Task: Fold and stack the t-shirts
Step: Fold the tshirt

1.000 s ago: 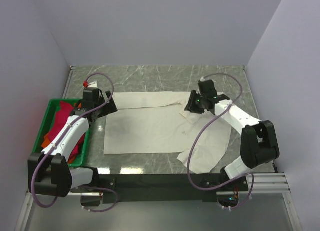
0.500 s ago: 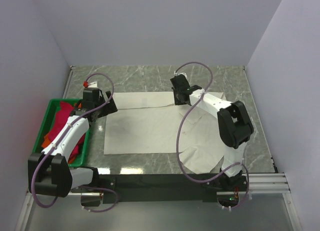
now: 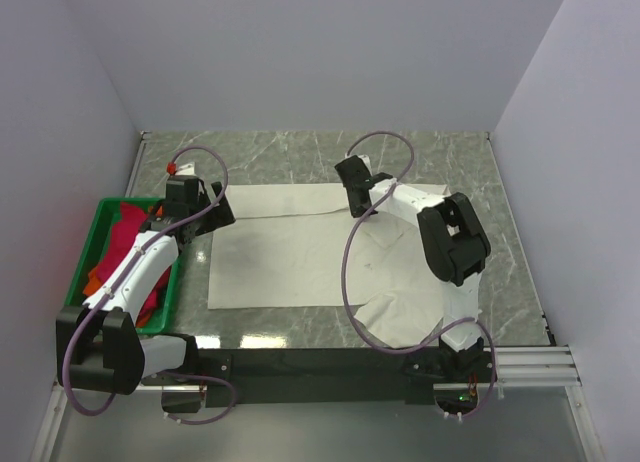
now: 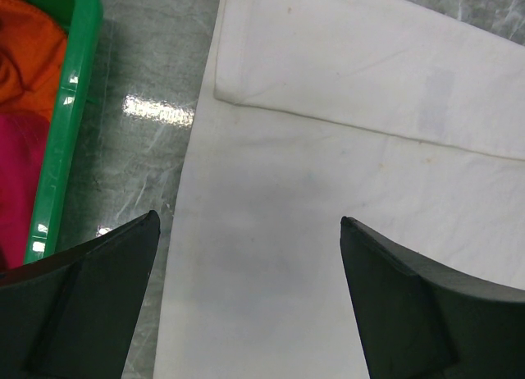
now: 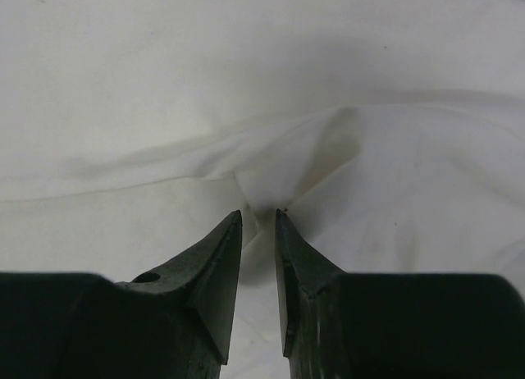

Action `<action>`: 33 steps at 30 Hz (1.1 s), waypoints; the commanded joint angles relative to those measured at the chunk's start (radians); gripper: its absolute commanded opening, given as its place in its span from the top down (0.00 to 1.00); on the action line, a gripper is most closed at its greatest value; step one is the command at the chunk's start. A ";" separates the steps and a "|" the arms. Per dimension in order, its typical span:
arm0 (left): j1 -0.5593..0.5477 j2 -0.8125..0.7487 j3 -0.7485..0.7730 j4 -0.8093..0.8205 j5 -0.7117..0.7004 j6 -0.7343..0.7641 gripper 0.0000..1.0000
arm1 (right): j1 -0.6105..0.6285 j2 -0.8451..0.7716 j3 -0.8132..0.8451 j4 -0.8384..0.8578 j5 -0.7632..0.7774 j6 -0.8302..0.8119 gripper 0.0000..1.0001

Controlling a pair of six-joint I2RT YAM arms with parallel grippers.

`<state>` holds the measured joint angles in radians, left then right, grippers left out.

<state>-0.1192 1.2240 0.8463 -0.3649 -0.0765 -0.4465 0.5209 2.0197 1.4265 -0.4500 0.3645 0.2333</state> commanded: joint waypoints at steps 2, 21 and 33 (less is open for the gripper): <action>-0.002 0.002 0.011 0.011 -0.003 0.012 0.03 | -0.001 0.033 0.058 -0.009 0.070 0.000 0.70; -0.002 0.000 0.011 0.011 -0.003 0.014 0.03 | -0.007 -0.062 0.101 -0.102 -0.050 0.018 1.00; -0.002 0.000 0.010 0.007 0.004 0.014 0.03 | -0.062 0.030 0.311 -0.296 -0.390 0.141 0.97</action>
<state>-0.1192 1.2240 0.8463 -0.3653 -0.0761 -0.4465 0.4850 2.0293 1.6867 -0.6868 0.1089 0.3153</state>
